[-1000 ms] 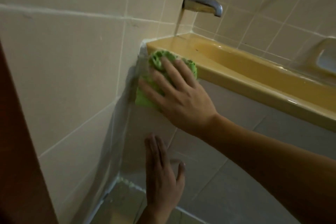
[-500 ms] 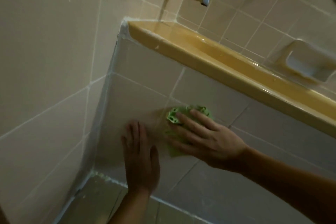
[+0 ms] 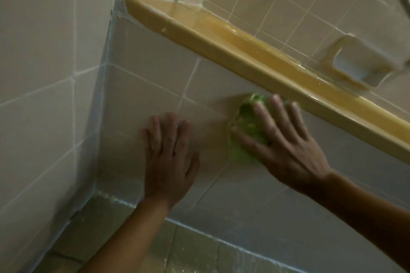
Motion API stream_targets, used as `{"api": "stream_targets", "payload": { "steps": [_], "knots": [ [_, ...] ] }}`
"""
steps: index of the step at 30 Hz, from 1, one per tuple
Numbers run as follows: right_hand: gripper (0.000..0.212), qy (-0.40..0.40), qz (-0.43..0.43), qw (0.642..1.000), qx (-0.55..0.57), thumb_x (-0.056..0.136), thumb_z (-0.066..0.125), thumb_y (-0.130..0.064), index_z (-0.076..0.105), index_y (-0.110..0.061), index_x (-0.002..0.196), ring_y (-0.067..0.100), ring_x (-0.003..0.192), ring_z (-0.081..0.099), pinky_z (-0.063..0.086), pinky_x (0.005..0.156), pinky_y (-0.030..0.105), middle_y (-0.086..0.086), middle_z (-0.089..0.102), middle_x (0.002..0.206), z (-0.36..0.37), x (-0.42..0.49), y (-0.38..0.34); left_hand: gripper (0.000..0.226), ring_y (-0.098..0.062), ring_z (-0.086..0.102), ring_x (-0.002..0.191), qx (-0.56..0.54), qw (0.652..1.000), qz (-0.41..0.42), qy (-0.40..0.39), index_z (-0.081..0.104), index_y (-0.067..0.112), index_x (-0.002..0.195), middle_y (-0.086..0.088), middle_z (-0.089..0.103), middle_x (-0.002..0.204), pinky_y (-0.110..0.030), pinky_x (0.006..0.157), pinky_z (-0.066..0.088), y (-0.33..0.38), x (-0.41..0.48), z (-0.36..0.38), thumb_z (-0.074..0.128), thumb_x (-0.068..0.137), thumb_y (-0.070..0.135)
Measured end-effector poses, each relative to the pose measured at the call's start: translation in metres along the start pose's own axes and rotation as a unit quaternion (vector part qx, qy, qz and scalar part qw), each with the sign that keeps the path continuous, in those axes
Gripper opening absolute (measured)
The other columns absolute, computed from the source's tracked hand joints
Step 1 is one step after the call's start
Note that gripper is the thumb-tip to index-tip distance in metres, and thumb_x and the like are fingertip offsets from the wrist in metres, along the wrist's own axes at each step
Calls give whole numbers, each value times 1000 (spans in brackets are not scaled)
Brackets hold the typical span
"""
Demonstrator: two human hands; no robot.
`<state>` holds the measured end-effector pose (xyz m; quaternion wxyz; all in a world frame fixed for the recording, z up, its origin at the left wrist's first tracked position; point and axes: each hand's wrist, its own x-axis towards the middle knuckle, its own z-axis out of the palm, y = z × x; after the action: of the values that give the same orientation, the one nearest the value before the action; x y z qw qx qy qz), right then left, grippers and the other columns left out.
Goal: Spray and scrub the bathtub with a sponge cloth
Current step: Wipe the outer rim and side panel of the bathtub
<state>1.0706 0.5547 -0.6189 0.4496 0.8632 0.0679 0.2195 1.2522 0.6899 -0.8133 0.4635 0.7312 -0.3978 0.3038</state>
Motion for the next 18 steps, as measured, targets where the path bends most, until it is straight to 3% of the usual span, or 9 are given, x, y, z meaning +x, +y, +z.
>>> {"api": "stream_targets", "payload": {
  "steps": [2,4,6,8,10,13,16,18],
  "knots": [
    [63,57,94,994,13,103,62,-26,30,-27,157,47,153,2,6,124,64,25,12,164,-6,-1,9,74,-55,13,155,-1,1000,4,-9,32,7,160,-26,22,168,-73,119,21,-2,-2,-2,62,98,31],
    [64,78,122,989,23,102,67,-28,35,-25,157,50,152,11,13,123,66,30,18,162,-1,-18,4,72,-53,12,155,-6,1000,-3,-15,33,7,161,-26,20,169,-72,119,22,-2,-3,-4,63,98,26],
    [71,3,38,999,30,99,68,-18,32,-23,160,51,153,14,14,124,63,30,14,165,15,-54,-14,72,-53,12,156,-5,1000,-7,-19,31,9,162,-28,18,169,-71,120,22,0,-4,-6,62,99,24],
    [83,-77,-134,988,5,93,71,-18,26,-22,162,46,154,15,13,126,58,25,13,168,27,-88,-25,77,-52,12,156,11,1000,-3,-26,27,12,163,-28,17,169,-69,121,21,1,-7,-9,63,97,27],
    [88,-93,-202,975,-23,90,71,-18,23,-23,163,43,155,16,13,126,54,22,13,169,24,-92,-15,80,-52,12,156,32,999,9,-31,25,14,164,-28,16,169,-68,122,21,0,-7,-11,65,97,31],
    [72,-37,-68,997,15,98,55,-11,25,-22,163,44,155,15,11,127,58,25,16,168,8,-72,8,79,-52,11,156,52,998,16,-41,24,14,165,-28,16,169,-67,122,22,-2,-7,-12,64,99,33],
    [59,46,102,993,39,102,61,-16,41,-19,157,51,151,22,20,121,66,32,26,162,3,-67,9,75,-53,14,155,91,993,41,-55,27,13,164,-30,18,168,-66,122,24,-9,-8,-13,61,101,36],
    [55,10,31,999,41,104,55,-16,41,-19,157,50,151,23,22,121,65,31,25,163,16,-84,-5,72,-53,15,155,87,990,82,-72,33,11,162,-30,19,168,-65,122,25,-23,-16,-19,61,99,33]
  ]
}}
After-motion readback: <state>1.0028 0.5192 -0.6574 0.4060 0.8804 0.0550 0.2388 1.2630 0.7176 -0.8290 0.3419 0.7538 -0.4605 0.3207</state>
